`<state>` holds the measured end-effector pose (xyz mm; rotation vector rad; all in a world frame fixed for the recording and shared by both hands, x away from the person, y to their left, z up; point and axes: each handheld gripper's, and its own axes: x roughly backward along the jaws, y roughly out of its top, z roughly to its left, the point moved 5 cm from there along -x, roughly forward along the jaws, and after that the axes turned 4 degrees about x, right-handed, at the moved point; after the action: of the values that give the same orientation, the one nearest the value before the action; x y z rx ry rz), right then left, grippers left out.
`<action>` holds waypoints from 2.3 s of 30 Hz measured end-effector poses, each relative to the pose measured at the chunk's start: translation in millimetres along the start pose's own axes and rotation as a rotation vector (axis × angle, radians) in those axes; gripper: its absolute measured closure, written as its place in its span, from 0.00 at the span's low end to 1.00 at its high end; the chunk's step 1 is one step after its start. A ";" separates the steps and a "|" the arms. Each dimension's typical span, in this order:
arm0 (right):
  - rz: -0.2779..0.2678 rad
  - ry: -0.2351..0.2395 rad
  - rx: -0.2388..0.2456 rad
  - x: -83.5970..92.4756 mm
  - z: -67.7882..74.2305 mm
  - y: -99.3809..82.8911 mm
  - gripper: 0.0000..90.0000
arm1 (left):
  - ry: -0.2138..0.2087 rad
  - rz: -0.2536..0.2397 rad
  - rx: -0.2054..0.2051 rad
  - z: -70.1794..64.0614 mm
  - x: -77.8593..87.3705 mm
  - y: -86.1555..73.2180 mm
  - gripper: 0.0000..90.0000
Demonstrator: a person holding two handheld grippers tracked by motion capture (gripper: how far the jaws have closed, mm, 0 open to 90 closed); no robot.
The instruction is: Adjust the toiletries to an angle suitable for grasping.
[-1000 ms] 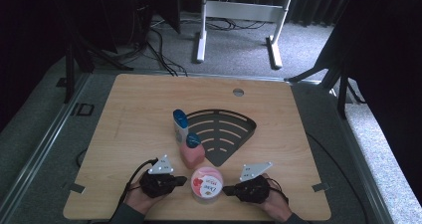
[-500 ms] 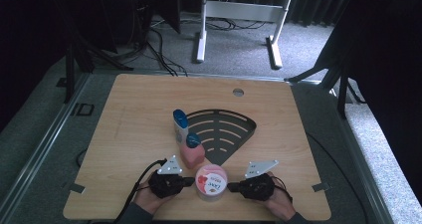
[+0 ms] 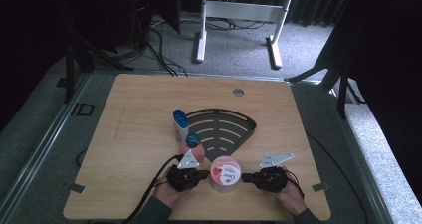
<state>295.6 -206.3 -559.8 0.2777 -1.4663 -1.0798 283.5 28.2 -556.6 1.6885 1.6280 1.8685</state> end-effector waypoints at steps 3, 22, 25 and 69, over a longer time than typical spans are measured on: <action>-0.006 -0.012 -0.017 3.5 -6.1 -2.0 1.00 | 0.017 -0.006 -0.012 -1.1 -5.3 3.9 1.00; -0.012 -0.008 -0.040 0.8 -13.0 -5.9 0.98 | 0.232 -0.076 -0.004 19.3 -7.8 19.4 1.00; -0.008 -0.005 -0.041 -0.1 -13.7 -6.7 0.98 | 0.238 -0.076 -0.003 21.6 -4.7 18.0 1.00; -0.003 -0.013 -0.058 0.0 -21.0 -9.9 0.97 | 0.298 -0.048 -0.031 32.9 14.9 6.4 1.00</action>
<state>310.0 -220.9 -570.7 0.2326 -1.4439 -1.1264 306.9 55.5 -549.6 1.3982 1.7120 2.1939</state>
